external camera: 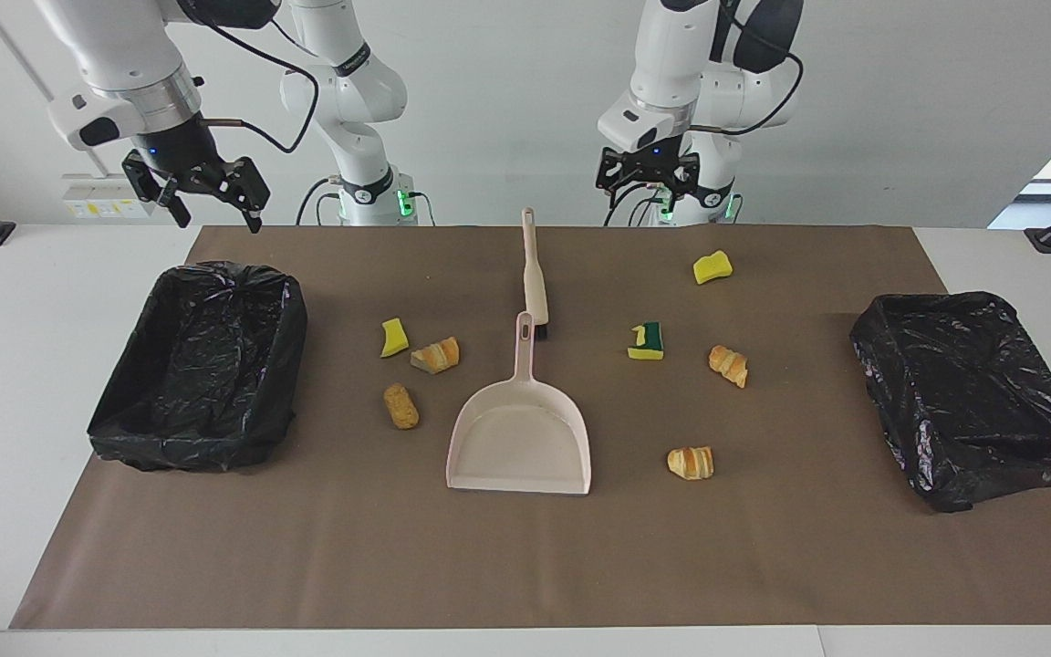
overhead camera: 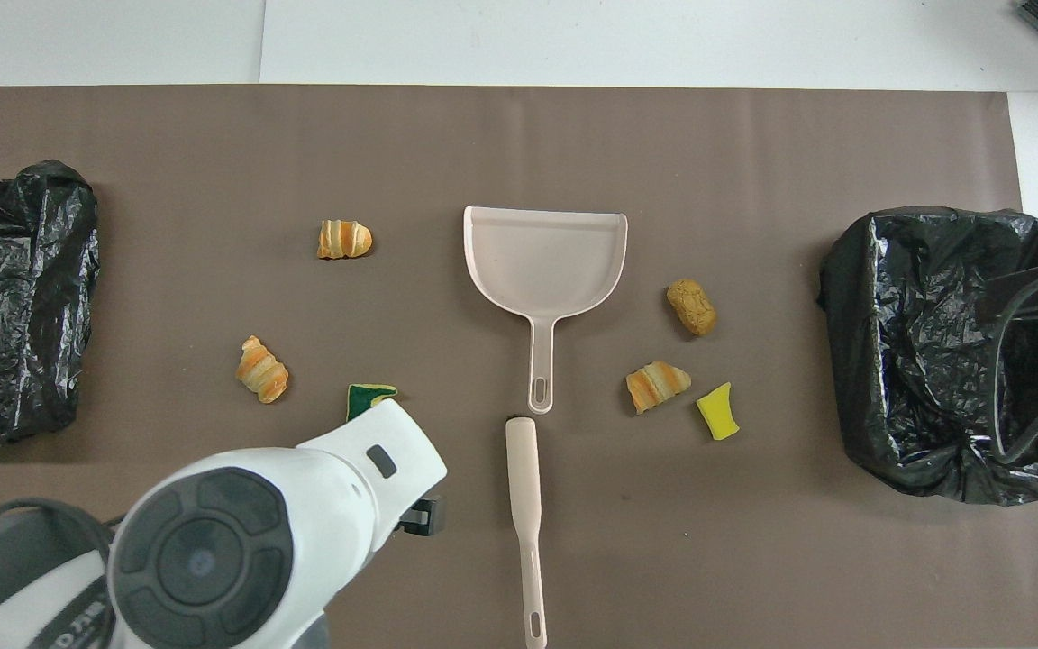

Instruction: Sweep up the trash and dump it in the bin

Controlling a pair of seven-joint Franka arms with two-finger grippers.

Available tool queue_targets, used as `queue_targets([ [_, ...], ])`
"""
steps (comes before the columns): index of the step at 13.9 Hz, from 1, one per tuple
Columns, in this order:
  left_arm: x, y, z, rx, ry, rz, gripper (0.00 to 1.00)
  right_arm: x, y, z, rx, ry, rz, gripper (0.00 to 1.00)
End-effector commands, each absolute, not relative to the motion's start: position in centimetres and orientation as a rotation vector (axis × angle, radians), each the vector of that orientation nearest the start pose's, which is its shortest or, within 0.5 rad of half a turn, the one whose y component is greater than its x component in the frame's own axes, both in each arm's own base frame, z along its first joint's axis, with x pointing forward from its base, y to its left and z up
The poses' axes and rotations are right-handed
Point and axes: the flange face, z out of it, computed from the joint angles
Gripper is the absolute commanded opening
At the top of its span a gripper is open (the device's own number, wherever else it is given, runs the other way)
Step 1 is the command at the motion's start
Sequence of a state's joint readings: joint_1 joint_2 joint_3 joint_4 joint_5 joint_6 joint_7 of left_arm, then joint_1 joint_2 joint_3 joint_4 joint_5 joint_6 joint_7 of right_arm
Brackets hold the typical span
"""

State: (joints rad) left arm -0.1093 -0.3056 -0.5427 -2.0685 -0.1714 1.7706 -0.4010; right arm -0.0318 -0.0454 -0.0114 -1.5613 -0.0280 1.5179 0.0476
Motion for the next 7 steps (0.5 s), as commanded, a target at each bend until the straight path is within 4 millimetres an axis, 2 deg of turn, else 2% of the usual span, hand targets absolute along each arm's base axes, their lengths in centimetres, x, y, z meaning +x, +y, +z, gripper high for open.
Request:
queue_targets([
  [1, 32.4, -34.8, 50.2, -3.148, 0.277, 0.025, 1.0, 52.7, -2.8, 64.9, -3.162, 0.116, -0.007, 1.0],
  [3, 29.6, -37.9, 47.2, -3.131, 0.289, 0.014, 1.0, 52.7, -2.8, 65.0, -3.162, 0.116, -0.009, 1.0],
  [5, 26.7, -40.6, 43.1, -3.133, 0.267, -0.002, 1.0, 52.7, -2.8, 65.1, -3.162, 0.116, -0.012, 1.0],
  [7, 24.6, -43.2, 40.2, -3.161, 0.279, 0.029, 1.0, 52.6, -2.6, 65.2, -3.161, 0.111, -0.005, 1.0],
])
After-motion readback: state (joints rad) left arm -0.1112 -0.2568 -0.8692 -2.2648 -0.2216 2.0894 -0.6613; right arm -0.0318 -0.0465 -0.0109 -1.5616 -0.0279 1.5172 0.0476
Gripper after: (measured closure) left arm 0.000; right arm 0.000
